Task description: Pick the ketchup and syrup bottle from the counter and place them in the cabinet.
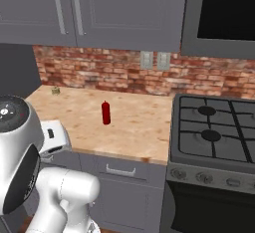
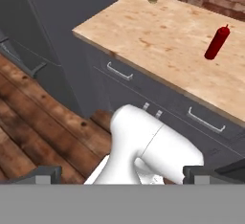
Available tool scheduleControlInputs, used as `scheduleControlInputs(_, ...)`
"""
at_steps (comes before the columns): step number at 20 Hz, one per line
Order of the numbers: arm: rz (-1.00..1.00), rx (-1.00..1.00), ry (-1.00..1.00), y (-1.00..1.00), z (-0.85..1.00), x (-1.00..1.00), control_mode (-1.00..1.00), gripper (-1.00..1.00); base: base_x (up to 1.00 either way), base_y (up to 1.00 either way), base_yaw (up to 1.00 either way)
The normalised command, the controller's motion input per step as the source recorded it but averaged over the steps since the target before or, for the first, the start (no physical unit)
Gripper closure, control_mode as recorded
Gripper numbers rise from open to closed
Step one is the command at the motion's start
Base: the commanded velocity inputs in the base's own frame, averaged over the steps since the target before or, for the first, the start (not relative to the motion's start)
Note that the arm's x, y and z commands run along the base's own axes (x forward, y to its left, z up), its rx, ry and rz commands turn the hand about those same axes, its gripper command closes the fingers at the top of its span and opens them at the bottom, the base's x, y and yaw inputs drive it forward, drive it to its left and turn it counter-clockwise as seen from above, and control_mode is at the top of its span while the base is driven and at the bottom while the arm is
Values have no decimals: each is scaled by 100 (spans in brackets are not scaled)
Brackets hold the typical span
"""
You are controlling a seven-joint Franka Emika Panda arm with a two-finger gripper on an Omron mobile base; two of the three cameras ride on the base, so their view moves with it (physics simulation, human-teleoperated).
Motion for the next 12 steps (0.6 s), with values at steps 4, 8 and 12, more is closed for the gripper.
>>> scheduleControlInputs(4,-8,0,-2,0,10,13,-100,-100,0,0,0)
scheduleControlInputs(8,-12,0,0,6,0,14,-100,-100,0,0,0)
scheduleControlInputs(12,-21,-5,0,13,-3,0,-100,-100,0,0,0)
